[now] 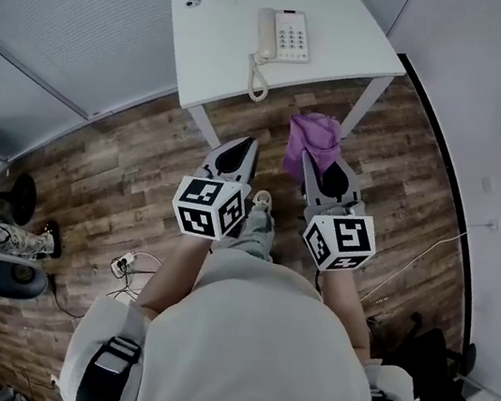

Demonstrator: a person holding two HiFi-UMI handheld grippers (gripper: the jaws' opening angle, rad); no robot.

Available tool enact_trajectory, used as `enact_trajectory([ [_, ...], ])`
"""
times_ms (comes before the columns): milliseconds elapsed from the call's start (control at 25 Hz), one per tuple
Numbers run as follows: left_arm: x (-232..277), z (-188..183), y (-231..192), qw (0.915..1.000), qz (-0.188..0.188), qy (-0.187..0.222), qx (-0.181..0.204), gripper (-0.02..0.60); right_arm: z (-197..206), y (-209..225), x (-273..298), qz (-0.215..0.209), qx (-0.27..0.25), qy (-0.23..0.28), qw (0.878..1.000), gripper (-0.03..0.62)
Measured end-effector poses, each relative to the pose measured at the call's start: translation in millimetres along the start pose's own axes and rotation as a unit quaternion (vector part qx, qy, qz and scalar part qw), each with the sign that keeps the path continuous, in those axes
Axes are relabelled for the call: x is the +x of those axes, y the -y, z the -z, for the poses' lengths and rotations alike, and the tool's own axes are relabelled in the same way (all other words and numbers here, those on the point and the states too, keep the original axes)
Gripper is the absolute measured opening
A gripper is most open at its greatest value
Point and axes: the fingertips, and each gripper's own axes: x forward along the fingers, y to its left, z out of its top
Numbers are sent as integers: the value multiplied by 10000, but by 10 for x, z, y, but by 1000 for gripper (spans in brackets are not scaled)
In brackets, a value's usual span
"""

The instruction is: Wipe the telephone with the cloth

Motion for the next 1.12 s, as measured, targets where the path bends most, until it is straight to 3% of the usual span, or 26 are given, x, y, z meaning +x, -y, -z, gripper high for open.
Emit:
enact_trajectory([
  [600,453,-172,-456,9994,-242,-29,-244,20,-115,216,667,-266,18,-74,9996,95],
  [1120,1218,-471,-1020,9984,-360,-130,-418,20,-292,625,1607,-391,-145,-176,9990,95],
])
